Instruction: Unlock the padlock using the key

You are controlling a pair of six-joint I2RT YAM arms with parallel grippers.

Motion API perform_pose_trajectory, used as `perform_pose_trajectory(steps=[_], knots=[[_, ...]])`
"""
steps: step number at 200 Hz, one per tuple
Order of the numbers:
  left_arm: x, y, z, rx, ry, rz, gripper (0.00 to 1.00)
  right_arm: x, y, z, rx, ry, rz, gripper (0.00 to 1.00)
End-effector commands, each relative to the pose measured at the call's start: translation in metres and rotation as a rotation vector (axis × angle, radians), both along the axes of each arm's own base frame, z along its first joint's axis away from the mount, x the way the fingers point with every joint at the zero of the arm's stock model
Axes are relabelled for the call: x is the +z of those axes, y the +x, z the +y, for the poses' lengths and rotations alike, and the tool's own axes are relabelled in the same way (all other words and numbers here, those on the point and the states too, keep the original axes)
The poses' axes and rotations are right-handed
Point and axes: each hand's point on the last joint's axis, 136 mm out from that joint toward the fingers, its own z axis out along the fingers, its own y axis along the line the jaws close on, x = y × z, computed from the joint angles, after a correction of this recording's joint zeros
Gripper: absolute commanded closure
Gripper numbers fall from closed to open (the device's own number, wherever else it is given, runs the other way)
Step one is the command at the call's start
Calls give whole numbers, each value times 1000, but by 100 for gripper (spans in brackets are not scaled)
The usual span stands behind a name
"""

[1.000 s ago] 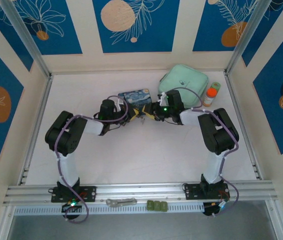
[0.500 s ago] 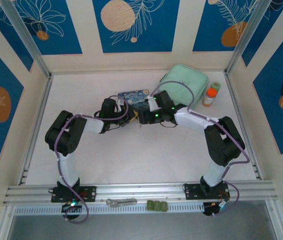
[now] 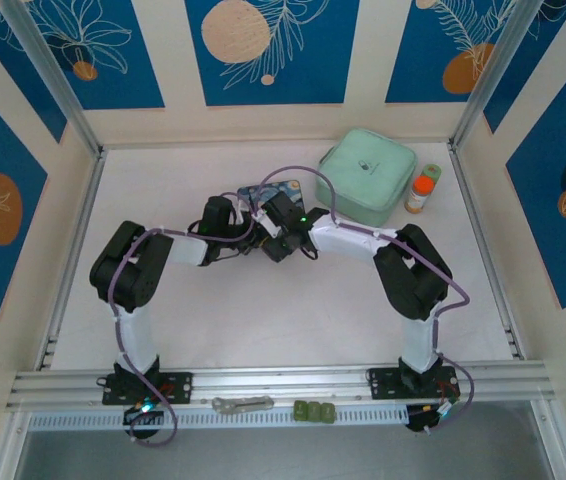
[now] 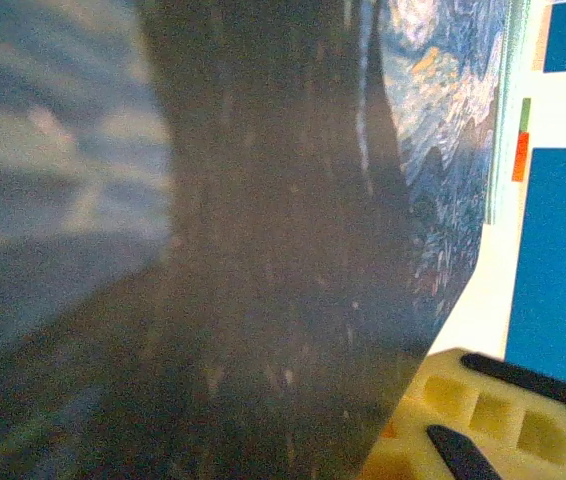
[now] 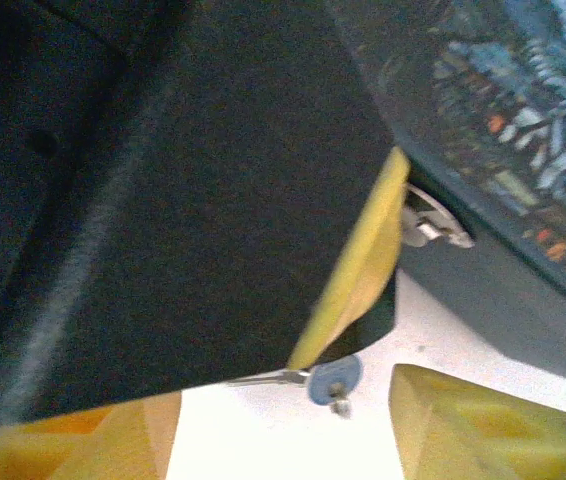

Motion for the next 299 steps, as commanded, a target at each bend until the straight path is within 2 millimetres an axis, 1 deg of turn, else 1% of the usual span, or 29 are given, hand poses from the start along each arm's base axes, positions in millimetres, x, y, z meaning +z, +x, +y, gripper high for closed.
perform_pose_trajectory(steps=[1, 20, 32, 50, 58, 78, 97, 141, 173, 188, 212, 247, 272, 299], knots=[[36, -4, -13, -70, -70, -40, 100, -2, 3, -13, 14, -98, -43, 40], [38, -5, -14, -76, -80, -34, 100, -6, 5, -10, 22, -102, -59, 40], [41, -4, -14, -75, -101, -29, 100, -12, 5, -9, 35, -111, -66, 42], [47, -3, -11, -74, -123, -25, 100, -15, 0, -9, 52, -85, -74, 42], [48, -3, -8, -75, -114, -27, 100, -14, -5, -10, 55, -50, -66, 42], [49, -5, -4, -84, -73, -29, 100, -3, -15, -8, 69, 60, -62, 42], [49, -7, -3, -91, -66, -25, 100, 6, -18, -10, 73, 121, -98, 42], [50, -13, -1, -113, -27, 11, 100, 19, -15, -16, 90, 207, -204, 45], [52, -15, 1, -112, -11, 9, 100, 27, -8, -20, 99, 242, -273, 46], [52, -14, 1, -110, -17, 10, 100, 25, -6, -18, 107, 244, -275, 47], [52, -13, -1, -107, -31, 11, 100, 23, -6, -8, 131, 249, -280, 49], [53, -13, -1, -107, -41, 9, 100, 14, -1, 0, 137, 223, -281, 51], [53, -14, -2, -103, -51, 12, 100, 10, 3, 3, 137, 210, -286, 53], [52, -17, -3, -103, -63, 14, 100, 9, 9, 4, 128, 196, -304, 58]])
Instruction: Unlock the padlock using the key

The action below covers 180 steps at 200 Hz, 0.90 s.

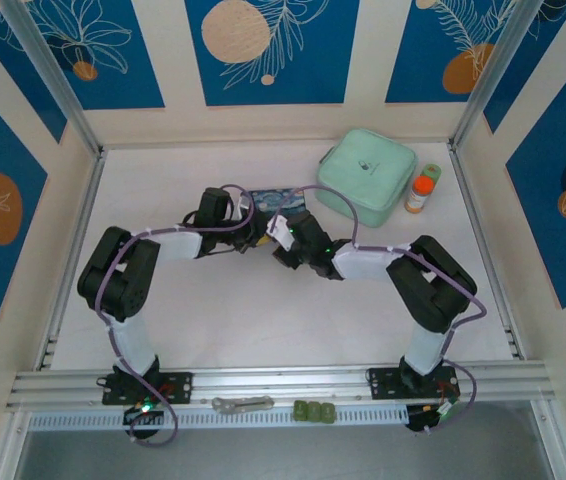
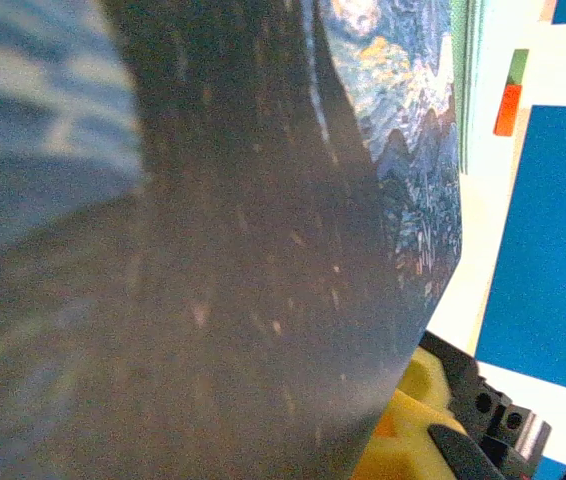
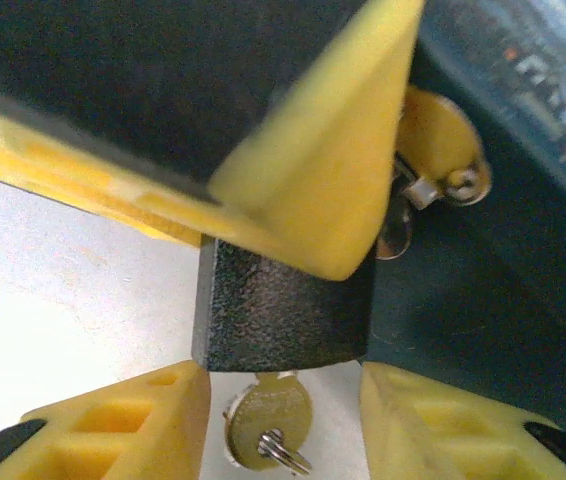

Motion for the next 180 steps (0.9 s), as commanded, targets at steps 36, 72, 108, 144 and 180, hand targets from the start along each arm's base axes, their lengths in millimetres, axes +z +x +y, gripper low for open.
perform_pose_trajectory(steps=[36, 72, 108, 144, 180], knots=[[21, -6, -8, -37, -69, -46, 100, 15, 19, 14, -20, 19, -72, 62], [19, -9, -9, -43, -68, -38, 100, 19, 25, 16, -46, 19, -99, 63], [17, -12, -10, -51, -69, -34, 100, 17, 28, 15, -58, 5, -96, 74], [15, -15, -11, -58, -71, -33, 100, 19, 25, 16, -60, 48, -43, 87], [13, -17, -12, -69, -74, -36, 100, 23, 26, 14, -69, 104, 29, 100]])
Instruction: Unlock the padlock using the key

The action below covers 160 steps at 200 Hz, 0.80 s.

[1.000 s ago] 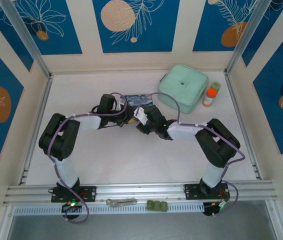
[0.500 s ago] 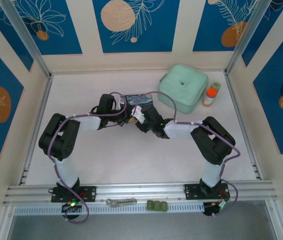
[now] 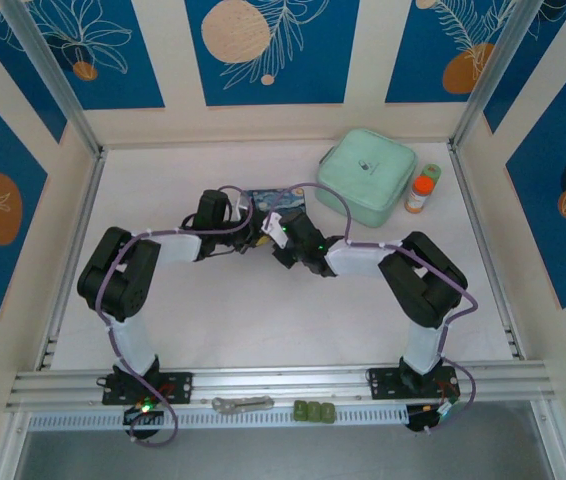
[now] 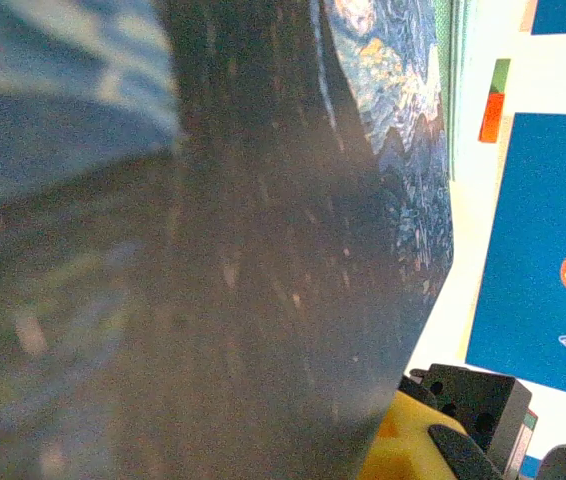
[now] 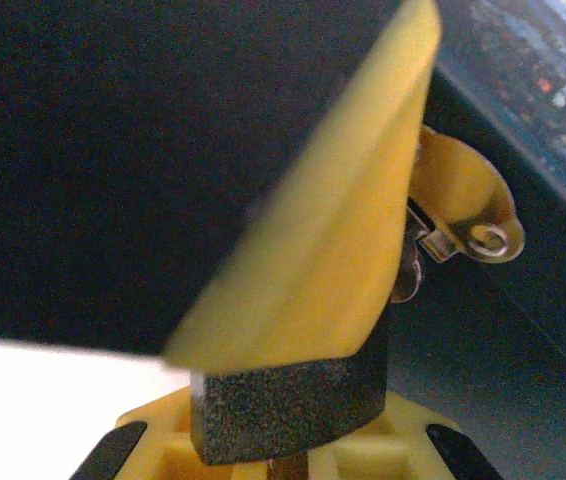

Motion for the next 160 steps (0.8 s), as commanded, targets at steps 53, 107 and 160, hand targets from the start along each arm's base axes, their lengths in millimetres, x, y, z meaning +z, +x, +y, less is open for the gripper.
perform_pose_trajectory(steps=[53, 107, 160], knots=[[13, -20, -12, -104, -63, -39, 100, 32, 17, 4, -12, 227, 193, 100], [26, -35, -16, -238, -93, -196, 100, 38, 14, -2, 27, 493, 594, 100], [23, -42, -14, -301, -182, -306, 100, 40, 20, -15, 23, 654, 789, 100]])
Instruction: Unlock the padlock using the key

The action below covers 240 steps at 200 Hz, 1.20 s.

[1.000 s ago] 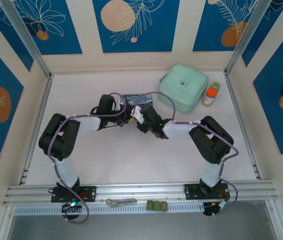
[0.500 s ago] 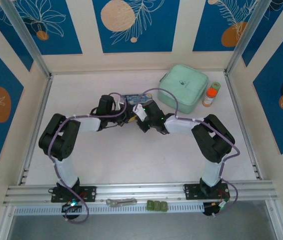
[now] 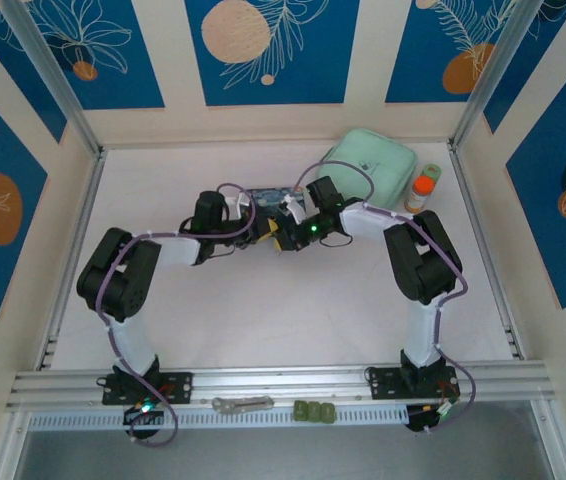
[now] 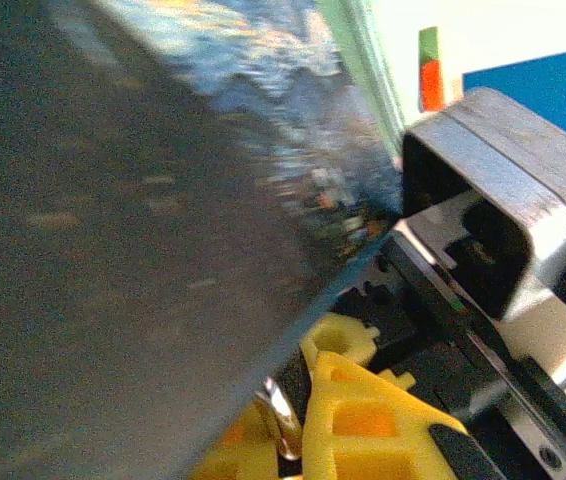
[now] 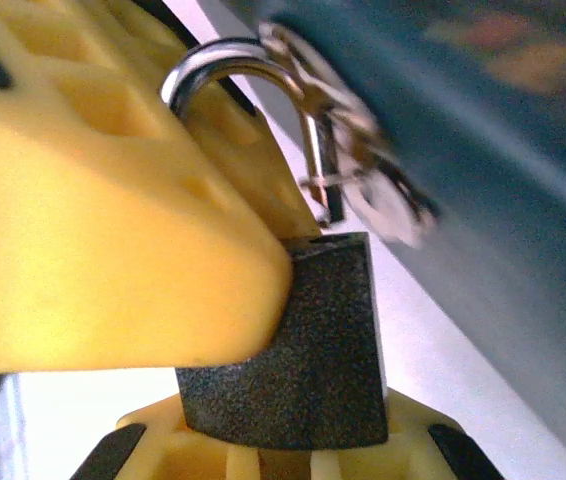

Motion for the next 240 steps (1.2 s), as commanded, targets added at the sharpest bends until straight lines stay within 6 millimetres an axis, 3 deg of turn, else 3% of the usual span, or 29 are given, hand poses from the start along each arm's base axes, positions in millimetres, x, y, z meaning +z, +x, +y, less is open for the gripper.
perform_pose_trajectory(steps=[1, 56, 98, 127, 164, 240], knots=[[6, -42, -10, -225, -121, -66, 100, 21, 36, -19, -115, 118, 91, 100], [9, -46, -10, -250, -205, -134, 100, 21, 39, -24, -112, 190, 188, 100], [-15, -46, -1, -195, -56, -106, 100, 20, 42, -26, -133, 158, 183, 100], [-39, -42, 9, -131, 69, -40, 100, 20, 42, -32, -163, 122, 153, 75], [-55, -38, 16, -80, 127, 8, 100, 26, 34, -38, -183, 109, 114, 48], [-67, -30, 23, -13, 182, 31, 100, 38, 23, -52, -250, 18, 27, 44]])
